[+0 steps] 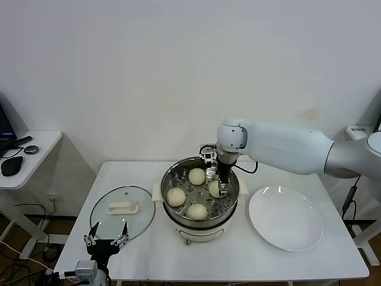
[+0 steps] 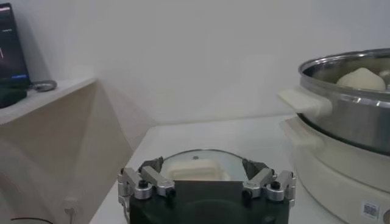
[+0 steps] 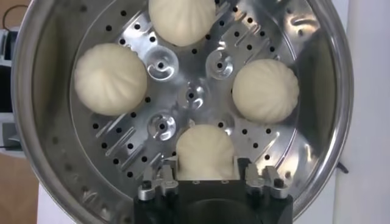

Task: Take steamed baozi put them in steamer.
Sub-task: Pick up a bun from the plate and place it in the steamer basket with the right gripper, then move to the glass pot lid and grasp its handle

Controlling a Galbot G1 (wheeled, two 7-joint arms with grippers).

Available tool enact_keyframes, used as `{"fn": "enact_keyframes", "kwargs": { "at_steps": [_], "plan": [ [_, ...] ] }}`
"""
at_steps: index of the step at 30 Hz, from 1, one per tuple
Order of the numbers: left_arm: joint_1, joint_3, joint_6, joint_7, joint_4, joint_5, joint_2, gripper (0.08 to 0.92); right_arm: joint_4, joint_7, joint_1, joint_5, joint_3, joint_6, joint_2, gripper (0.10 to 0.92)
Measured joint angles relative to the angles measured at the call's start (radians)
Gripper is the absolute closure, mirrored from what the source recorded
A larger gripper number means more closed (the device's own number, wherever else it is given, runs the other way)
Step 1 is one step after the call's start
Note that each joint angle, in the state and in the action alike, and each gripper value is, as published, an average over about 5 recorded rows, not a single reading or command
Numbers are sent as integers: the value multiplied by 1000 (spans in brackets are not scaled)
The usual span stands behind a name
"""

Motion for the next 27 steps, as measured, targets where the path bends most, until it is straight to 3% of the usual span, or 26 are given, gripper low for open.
{"fn": "enact_keyframes", "kwargs": {
  "at_steps": [4,16,27],
  "plan": [
    [6,0,0,-1,-7,4,-6,177,11,3,-1,-4,10,-3,-12,210],
    [42,-4,-15,-8,-39,20,-18,177,62,22,-25,17,201,21,-138,203],
    [53,10,-76,-26,-44,7,-31,177,104,227,-238,130,640,128,-328,203]
  ]
}}
